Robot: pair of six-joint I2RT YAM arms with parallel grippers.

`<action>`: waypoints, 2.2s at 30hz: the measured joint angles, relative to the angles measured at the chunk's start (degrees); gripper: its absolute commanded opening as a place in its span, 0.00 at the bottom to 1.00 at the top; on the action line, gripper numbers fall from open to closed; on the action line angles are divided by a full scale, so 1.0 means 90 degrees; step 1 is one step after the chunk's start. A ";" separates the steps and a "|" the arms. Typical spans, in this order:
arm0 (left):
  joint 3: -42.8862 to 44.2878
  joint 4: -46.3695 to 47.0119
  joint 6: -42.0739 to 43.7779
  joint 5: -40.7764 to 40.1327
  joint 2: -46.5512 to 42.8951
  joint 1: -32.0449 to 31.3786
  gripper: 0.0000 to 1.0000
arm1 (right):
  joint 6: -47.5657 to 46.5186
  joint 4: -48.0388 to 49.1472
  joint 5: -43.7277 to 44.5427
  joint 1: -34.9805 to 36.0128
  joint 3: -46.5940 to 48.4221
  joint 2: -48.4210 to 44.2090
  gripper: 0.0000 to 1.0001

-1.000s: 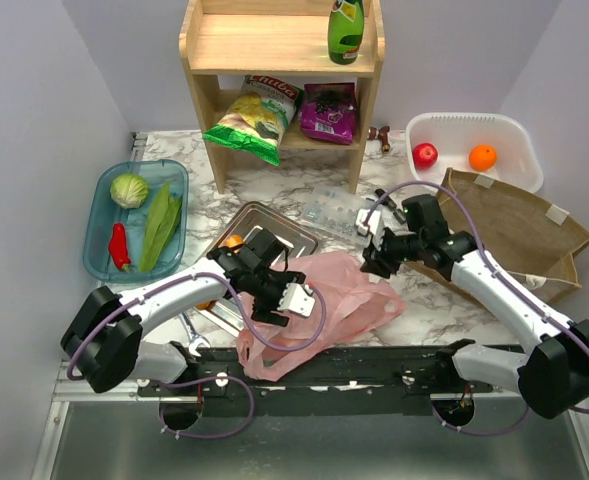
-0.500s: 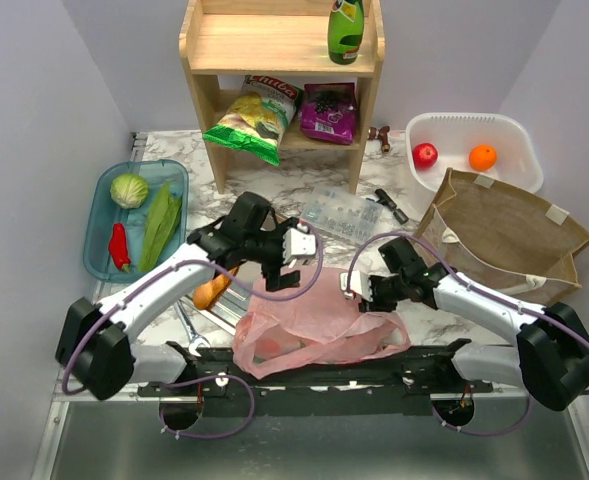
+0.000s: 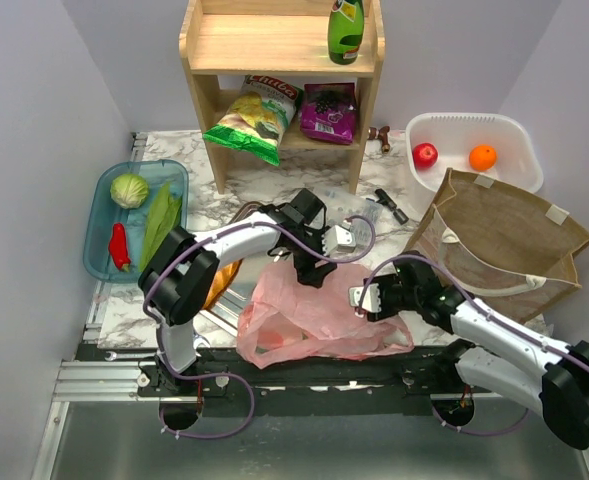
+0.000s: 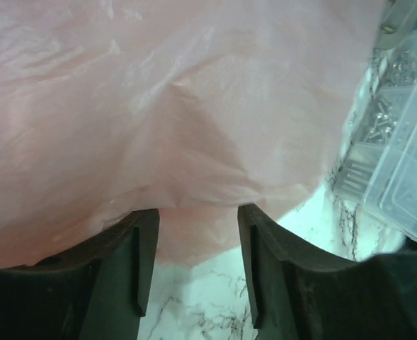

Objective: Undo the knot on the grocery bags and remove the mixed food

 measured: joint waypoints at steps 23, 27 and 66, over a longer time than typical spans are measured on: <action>0.0835 0.0731 -0.2492 0.0287 -0.2487 0.0262 0.00 | 0.5729 0.0194 -0.0631 0.0010 0.4840 0.0340 1.00; 0.1088 0.0857 -0.2953 0.0357 -0.2480 0.0253 0.00 | 0.5821 0.0194 -0.0794 0.0012 0.4840 0.0896 1.00; 0.1304 0.1324 -0.1962 0.1535 -0.5158 0.1047 0.98 | 0.5566 0.1020 -0.0214 0.0075 0.3840 -0.0291 0.01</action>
